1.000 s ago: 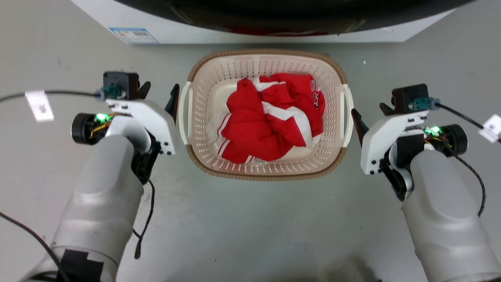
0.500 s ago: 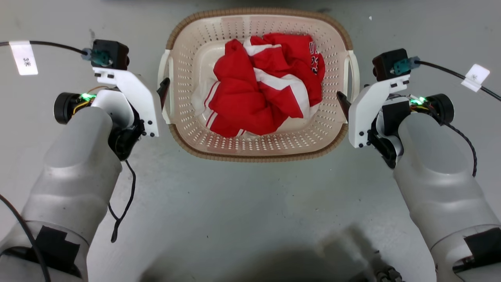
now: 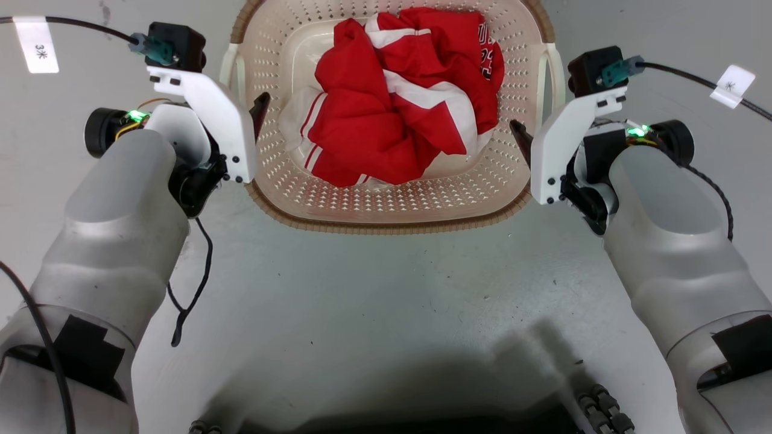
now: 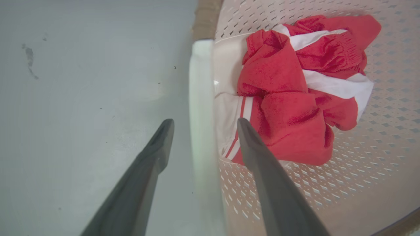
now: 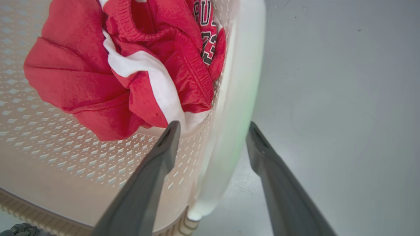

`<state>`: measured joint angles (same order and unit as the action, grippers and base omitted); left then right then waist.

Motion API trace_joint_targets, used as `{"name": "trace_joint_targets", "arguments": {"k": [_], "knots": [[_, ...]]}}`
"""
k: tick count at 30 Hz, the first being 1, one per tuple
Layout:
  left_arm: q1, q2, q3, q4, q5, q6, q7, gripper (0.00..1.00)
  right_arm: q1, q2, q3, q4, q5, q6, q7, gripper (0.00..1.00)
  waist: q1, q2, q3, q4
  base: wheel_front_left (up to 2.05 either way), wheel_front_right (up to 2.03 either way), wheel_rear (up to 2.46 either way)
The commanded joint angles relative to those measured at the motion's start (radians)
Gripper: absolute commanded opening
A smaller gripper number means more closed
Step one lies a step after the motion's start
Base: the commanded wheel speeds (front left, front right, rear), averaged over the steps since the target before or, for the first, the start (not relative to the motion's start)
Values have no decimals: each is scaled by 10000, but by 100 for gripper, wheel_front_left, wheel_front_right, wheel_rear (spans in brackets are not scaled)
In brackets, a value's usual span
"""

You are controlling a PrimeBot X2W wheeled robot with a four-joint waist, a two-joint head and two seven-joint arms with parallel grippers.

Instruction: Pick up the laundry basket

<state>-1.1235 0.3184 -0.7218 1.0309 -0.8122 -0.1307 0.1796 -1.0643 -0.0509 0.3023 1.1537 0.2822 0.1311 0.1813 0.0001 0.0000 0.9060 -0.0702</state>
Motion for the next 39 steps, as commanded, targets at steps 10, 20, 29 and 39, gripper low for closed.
{"name": "trace_joint_targets", "arguments": {"k": [10, 20, 29, 39], "knots": [[-461, -168, -761, 299, -807, -12, 221, 0, -437, 22, 1022, 250, 1366, 10, -123, 0, -1, 0, 197, -125, 0, 0, 0], [-351, -227, -1484, 425, -1511, -18, 568, 0, -534, 61, 1819, 587, 2154, 12, -141, 0, -1, 0, -200, -104, 0, 0, 0], [116, -487, -2000, 479, -2474, -43, 1738, 0, -193, 76, 2332, 952, 2773, 12, 1073, 0, -1, 0, -1591, 80, 0, 0, 0], [763, -728, -2334, 398, -3527, -60, 3161, 0, 412, 115, 2708, 1131, 3538, 20, 2974, 0, -1, 0, -3625, 246, 0, 0, 0]]}}
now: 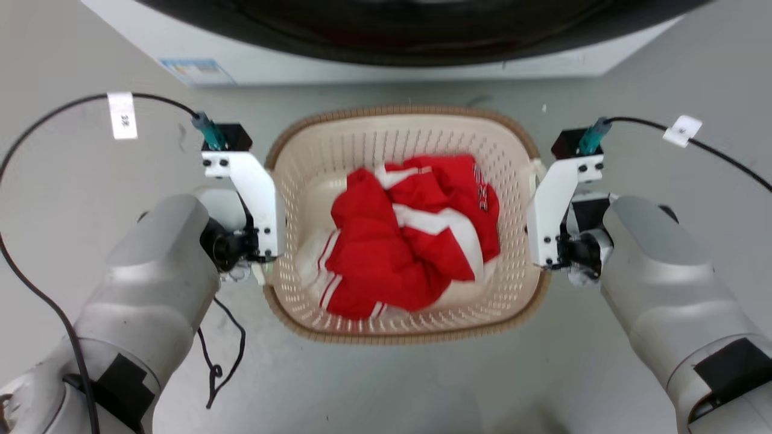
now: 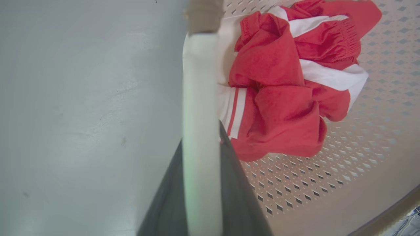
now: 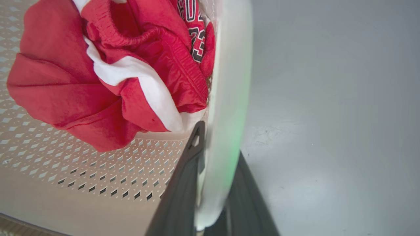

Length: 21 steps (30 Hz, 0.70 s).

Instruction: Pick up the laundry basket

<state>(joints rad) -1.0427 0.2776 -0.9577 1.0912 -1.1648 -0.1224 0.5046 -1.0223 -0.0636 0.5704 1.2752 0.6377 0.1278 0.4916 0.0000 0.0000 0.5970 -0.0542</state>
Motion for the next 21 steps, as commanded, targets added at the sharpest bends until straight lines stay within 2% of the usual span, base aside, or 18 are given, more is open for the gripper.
{"name": "trace_joint_targets", "arguments": {"k": [1, 13, 21], "knots": [[25, -330, -5, -202, -96, -142, 33, 0, 68, 243, 80, -77, 58, 52, 47, 0, 0, 0, -768, 98, 0, 0, 0], [810, -435, -379, 49, -879, -144, 1207, 0, 759, 243, 481, -1, 759, 52, 1455, 0, 0, 0, -3068, 182, 0, 0, 0], [1204, -597, -522, 220, -1193, -144, 1553, 0, 1130, 253, 668, -5, 1214, 54, 2131, 0, 0, 0, -4279, 168, 0, 0, 0]]}}
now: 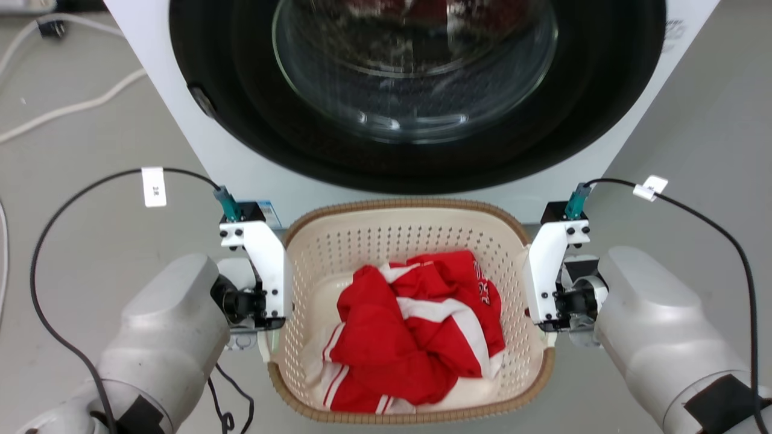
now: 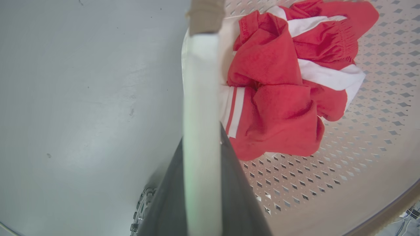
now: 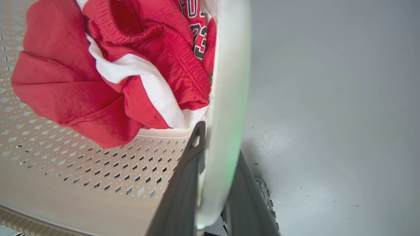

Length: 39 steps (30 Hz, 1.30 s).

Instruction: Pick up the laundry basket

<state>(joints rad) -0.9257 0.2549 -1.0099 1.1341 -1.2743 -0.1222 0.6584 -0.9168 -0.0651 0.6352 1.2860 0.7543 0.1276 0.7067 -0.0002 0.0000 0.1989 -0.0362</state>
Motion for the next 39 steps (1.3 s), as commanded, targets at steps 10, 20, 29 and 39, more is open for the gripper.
{"name": "trace_joint_targets", "arguments": {"k": [10, 20, 29, 39], "knots": [[633, -646, -111, 103, -476, -147, 541, 0, 594, 284, 229, -100, 454, 82, 396, 0, 2, 0, -1505, -89, 0, 0, 0], [1179, -860, -195, 290, -715, -148, 790, 0, 1109, 303, 401, -59, 535, 84, 592, 0, 2, 0, -2154, -157, 0, 0, 0], [1438, -918, -269, 330, -793, -149, 659, 0, 1305, 306, 369, -41, 422, 88, 413, 0, 2, 0, -2314, -108, 0, 0, 0], [1305, -829, -305, 349, -784, -149, 312, 0, 1304, 293, 171, -36, 114, 89, 311, 0, 2, 0, -2320, -56, 0, 0, 0]]}}
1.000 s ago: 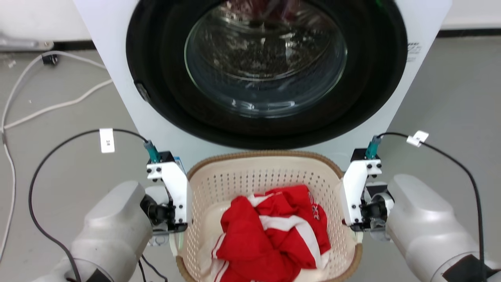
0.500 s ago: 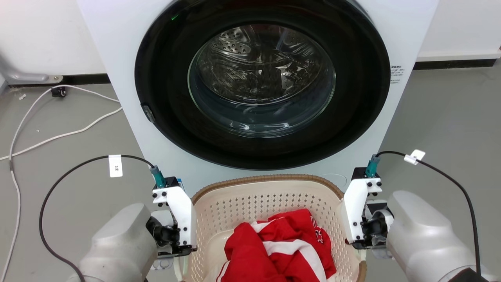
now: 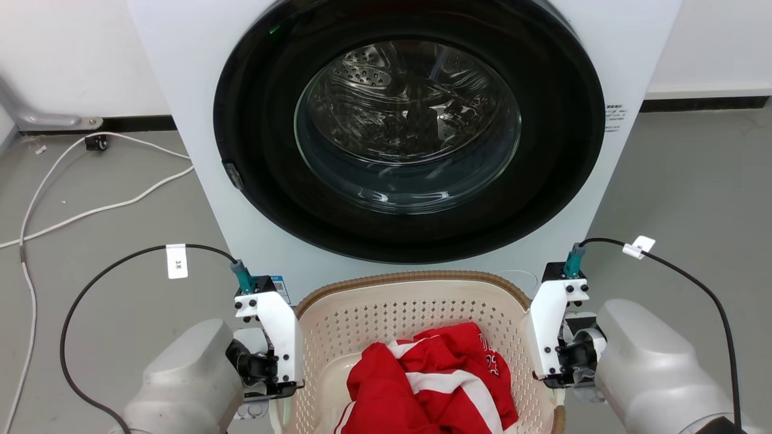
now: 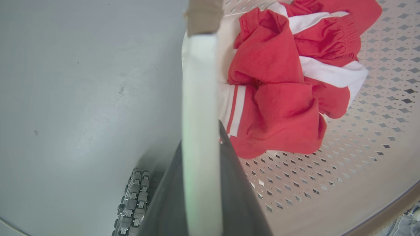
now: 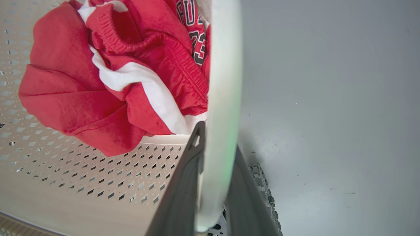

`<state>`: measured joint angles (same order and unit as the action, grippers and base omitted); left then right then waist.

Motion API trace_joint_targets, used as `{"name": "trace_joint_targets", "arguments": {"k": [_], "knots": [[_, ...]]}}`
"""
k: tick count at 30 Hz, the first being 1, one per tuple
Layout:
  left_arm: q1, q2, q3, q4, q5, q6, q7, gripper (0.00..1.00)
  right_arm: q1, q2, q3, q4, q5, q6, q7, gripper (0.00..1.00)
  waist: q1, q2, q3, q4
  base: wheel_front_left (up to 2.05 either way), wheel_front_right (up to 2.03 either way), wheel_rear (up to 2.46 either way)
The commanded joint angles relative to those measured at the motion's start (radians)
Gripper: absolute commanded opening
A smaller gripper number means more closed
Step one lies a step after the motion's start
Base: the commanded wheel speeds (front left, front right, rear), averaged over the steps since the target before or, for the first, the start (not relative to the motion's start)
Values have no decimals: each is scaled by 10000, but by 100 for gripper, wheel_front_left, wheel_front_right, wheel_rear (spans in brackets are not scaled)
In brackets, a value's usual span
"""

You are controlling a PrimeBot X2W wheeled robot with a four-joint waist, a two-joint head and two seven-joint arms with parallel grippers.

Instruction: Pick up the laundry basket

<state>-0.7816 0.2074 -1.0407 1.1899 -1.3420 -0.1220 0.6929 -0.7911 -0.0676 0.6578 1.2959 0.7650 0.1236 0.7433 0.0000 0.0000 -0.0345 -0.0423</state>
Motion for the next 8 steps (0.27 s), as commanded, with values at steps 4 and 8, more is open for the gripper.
{"name": "trace_joint_targets", "arguments": {"k": [4, 8], "knots": [[-194, -343, -20, -196, -115, -151, -102, 0, -43, 312, -132, -134, -108, 129, -63, 0, 0, 0, 38, 12, 0, 0, 0], [-212, -329, -38, -240, -125, -150, -168, 0, -116, 310, -187, -133, -175, 129, -70, 0, 0, 0, 59, 1, 0, 0, 0]]}}
